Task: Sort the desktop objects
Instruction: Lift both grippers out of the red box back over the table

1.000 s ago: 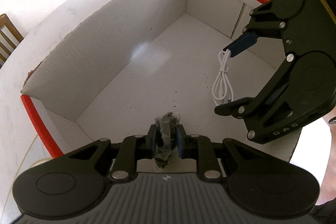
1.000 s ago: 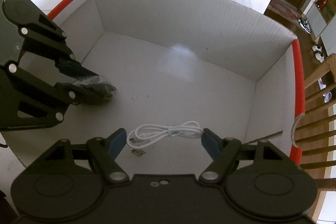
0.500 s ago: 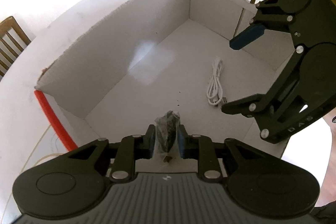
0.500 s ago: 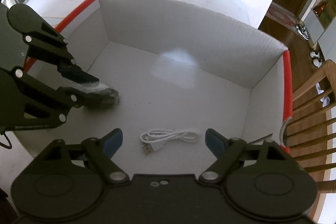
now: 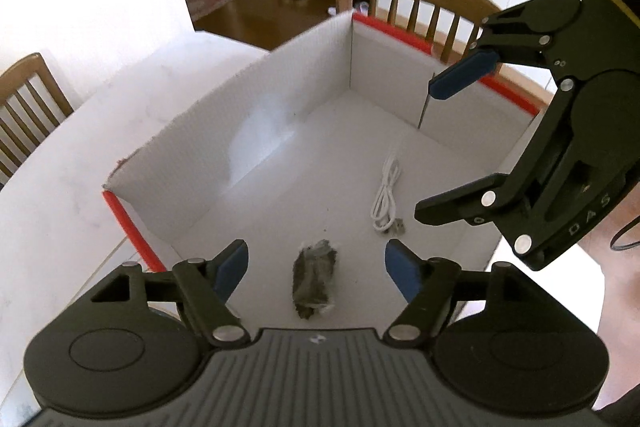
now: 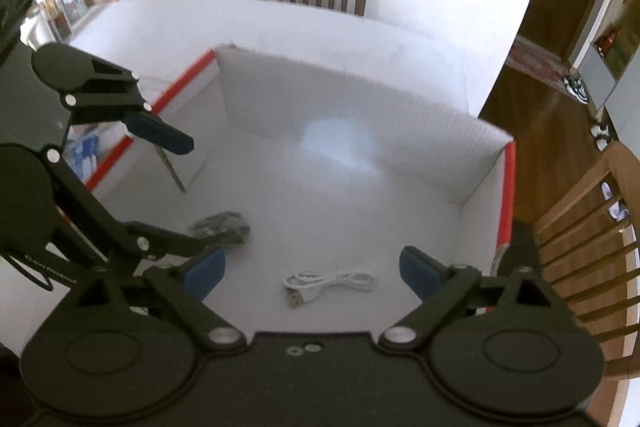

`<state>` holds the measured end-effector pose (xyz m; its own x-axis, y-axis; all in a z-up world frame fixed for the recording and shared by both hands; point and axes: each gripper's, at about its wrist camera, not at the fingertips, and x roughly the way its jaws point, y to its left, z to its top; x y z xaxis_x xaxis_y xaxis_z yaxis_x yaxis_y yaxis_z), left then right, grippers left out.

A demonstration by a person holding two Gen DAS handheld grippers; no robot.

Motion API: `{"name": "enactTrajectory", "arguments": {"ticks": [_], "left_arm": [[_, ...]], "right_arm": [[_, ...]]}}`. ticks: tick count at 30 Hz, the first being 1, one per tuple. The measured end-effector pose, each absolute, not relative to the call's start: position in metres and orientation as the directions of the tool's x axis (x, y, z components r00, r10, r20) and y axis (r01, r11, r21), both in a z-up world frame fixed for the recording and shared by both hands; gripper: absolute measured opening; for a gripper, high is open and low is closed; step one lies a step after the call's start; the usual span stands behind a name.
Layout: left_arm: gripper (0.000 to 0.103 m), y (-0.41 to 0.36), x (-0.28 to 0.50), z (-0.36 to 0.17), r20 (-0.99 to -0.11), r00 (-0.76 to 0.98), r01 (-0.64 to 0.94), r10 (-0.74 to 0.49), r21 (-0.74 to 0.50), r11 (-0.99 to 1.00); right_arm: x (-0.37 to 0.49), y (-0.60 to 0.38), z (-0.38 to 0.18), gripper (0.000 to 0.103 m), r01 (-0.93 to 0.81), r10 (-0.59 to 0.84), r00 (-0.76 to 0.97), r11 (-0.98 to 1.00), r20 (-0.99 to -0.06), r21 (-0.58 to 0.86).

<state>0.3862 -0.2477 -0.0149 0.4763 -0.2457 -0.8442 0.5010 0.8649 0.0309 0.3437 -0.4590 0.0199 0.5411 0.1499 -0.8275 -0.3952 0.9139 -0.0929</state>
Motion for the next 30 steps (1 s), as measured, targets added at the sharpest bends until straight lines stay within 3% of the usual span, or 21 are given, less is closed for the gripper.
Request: {"name": "enactTrajectory", "arguments": {"ticks": [9, 30], "left_arm": [[0.084, -0.236, 0.364, 0.009, -0.797, 0.54, 0.464, -0.27, 0.014, 0.886], [0.086, -0.173, 0.303, 0.036, -0.733, 0.619, 0.419, -0.281, 0.007, 0.908]], "right_arm": [[0.317, -0.456, 0.056, 0.101, -0.392, 0.209, 0.602, 0.918, -0.771, -0.056], [0.283, -0.387, 0.069, 0.102, -0.38, 0.226, 0.646, 0.924, -0.729, -0.05]]}}
